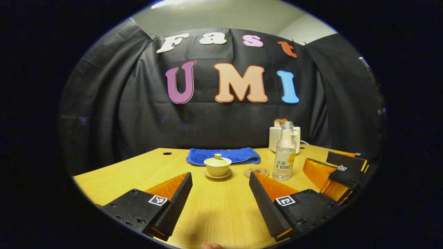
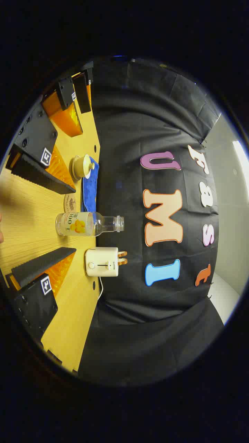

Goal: Open the teacup lid with one hand, grasp the water bottle and pour water into the teacup with the other hand; after pouring, place the water bottle on the coaster and then close the teacup lid.

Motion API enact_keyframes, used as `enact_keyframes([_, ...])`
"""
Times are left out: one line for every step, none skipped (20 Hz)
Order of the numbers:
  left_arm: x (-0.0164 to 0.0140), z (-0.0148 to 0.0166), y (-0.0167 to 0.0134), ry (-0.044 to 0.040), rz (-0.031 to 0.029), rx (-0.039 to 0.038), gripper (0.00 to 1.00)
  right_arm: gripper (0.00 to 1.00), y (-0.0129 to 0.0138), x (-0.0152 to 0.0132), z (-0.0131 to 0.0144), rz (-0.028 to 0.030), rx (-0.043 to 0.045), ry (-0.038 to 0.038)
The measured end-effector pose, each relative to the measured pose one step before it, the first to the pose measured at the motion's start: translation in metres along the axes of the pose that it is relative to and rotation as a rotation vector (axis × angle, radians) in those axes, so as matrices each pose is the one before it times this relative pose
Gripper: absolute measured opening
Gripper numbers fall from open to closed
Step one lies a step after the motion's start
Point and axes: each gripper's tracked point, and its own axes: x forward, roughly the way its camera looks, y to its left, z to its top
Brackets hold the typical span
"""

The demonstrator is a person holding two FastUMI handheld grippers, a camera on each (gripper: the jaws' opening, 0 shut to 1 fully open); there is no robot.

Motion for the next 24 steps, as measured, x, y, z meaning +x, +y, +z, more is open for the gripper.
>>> enact_keyframes([-0.00239,-0.00235,-0.00182,0.00304,-0.00147,0.00589,0.97,0.98,0.00094,-0.00091,0.00006,0.00296,0.00049,0.00017])
enact_keyframes([-0.00093,-0.00083,-0.00173,-0.00041,-0.00811,-0.00181,0.97,0.96,0.00202,-0.00068,0.00002,0.00373,-0.00041,-0.00168])
enact_keyframes([-0.00001,0.00115,0.00016,-0.00384,-0.00258,-0.00027,0.97,0.97,0.00178,0.00018,0.00027,0.00633,0.00089,0.00155])
enact_keyframes([0.00089,-0.00004,0.00031,0.00259,-0.00041,0.00045,0.97,0.97,-0.0001,-0.00068,-0.00098,0.00139,-0.00037,0.00005])
enact_keyframes([0.00135,-0.00051,0.00035,-0.00155,-0.00032,-0.00076,0.97,0.96,-0.00107,-0.00048,0.00078,-0.0026,0.00023,-0.00137])
enact_keyframes([0.00114,0.00065,-0.00012,0.00024,-0.00018,0.00045,0.96,0.97,0.00012,0.00018,-0.00079,-0.00105,0.00058,0.0002])
enact_keyframes([0.00029,-0.00037,0.00036,-0.00033,-0.00014,-0.00073,0.96,0.98,0.00189,0.00021,0.00038,0.00812,0.00003,0.00091])
enact_keyframes([-0.00062,0.00096,0.00004,0.00005,-0.00021,0.0006,0.96,0.97,0.00147,-0.00055,-0.00079,0.00429,-0.00028,0.00082])
enact_keyframes([-0.00003,-0.00153,-0.00015,0.00116,-0.00057,-0.00005,0.96,0.97,-0.00017,-0.00014,0.00106,-0.00013,0.00098,-0.00103])
enact_keyframes([0.00045,-0.00009,0.00071,-0.00001,0.00009,0.00003,0.96,0.96,-0.00009,-0.00011,-0.00074,-0.0001,-0.00067,0.00044])
enact_keyframes([-0.00041,0.00056,-0.00029,-0.00118,0.00005,-0.00053,0.96,0.97,-0.0006,-0.00004,0.0005,-0.00048,0.0005,0.00042])
enact_keyframes([0.00091,0.00038,-0.00027,0.0009,-0.00015,0.00096,0.96,0.97,0.00063,0.00021,-0.00046,0.00006,-0.00044,-0.00028])
enact_keyframes([-0.0008,-0.0006,0.00029,-0.00063,-0.00034,-0.00009,0.96,0.97,0.00004,0.00009,0.00052,0.0001,0.00033,0.00026])
enact_keyframes([0.00038,0.00026,0.00044,-0.00054,-0.00047,0.0003,0.96,0.97,0.00065,0.00044,-0.00032,0.0029,0.00002,0.00013])
enact_keyframes([-0.00001,-0.00069,0.00029,0.00057,-0.00036,-0.00051,0.96,0.96,0.00038,0.00058,-0.00016,0.00242,-0.00002,-0.00021])
enact_keyframes([-0.00007,0.00006,0.00001,-0.00003,-0.00026,-0.00023,0.96,0.96,-0.00045,-0.00046,-0.0007,0.00108,0.00045,0.00058])
enact_keyframes([0.00048,-0.0001,0.00043,0.00064,0.00012,-0.0009,0.96,0.97,0.00047,-0.00014,0.00077,0.00008,-0.00037,-0.00074])
enact_keyframes([0.00059,0.00088,-0.00037,0.00027,-0.00034,0.00021,0.96,0.97,0.00004,0.00012,-0.00029,-0.00017,0.00036,0.00066])
enact_keyframes([-0.00027,-0.00063,-0.00018,-0.00051,-0.00012,0.00038,0.96,0.97,0.00026,-0.00012,0.00035,-0.00012,-0.00006,-0.00053])
enact_keyframes([0.00013,-0.00005,0.00031,-0.00047,-0.00021,0.0002,0.96,0.96,-0.00029,0.00018,-0.00041,-0.00013,0.00028,0.00008])
enact_keyframes([-0.00018,0.00031,0.00076,0.00023,-0.00031,0.00014,0.96,0.97,-0.00027,-0.00012,0.00042,-0.00008,0.0,0.00031])
enact_keyframes([-0.00002,-0.0001,0.00021,-0.00017,-0.00014,-0.00029,0.96,0.96,0.00064,0.00022,-0.00063,0.00003,0.00019,-0.00034])
enact_keyframes([0.00085,-0.00086,-0.00124,0.00053,-0.00012,-0.00033,0.96,0.96,-0.00009,0.00019,0.00055,0.00013,-0.00029,-0.00006])
enact_keyframes([0.00048,0.00071,0.00005,0.00022,-0.00002,0.00005,0.96,0.98,-0.00021,0.00011,-0.00025,-0.00016,0.00027,0.00057])
